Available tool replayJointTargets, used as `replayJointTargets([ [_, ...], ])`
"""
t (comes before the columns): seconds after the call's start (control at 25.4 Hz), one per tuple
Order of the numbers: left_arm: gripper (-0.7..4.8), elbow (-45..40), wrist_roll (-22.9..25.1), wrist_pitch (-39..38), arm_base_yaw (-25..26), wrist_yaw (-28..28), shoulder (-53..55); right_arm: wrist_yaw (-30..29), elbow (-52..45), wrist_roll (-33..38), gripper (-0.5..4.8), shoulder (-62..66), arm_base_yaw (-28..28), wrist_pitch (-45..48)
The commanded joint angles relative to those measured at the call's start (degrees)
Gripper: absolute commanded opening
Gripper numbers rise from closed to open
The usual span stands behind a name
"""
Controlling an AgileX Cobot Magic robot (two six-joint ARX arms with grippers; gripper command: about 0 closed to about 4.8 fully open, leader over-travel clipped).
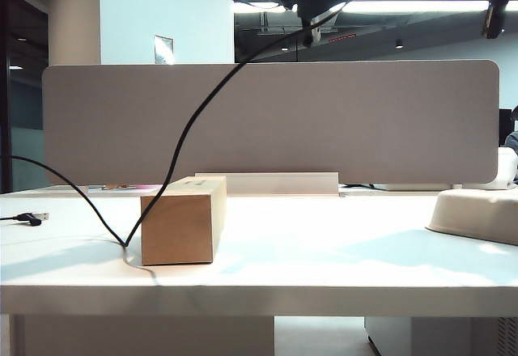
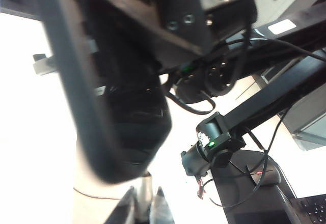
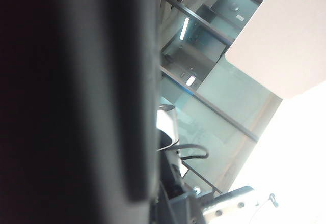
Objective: Pick up the charging cable and the phone, plug the charging cable into the charging port on the phone, and finally place them back on the table.
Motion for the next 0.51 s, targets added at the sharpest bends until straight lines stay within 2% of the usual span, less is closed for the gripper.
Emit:
replayJointTargets([
  [0.04, -0.06, 0.2, 0.2, 0.5, -0.1, 0.8, -0.3, 0.7, 0.5, -1.9, -0.06, -0.4, 0.0, 4.4],
  [0.51, -0.06, 0.3, -0.2, 1.8, 0.5, 1.6, -0.3, 0.3, 0.5, -2.1, -0.06, -0.4, 0.0, 4.4],
])
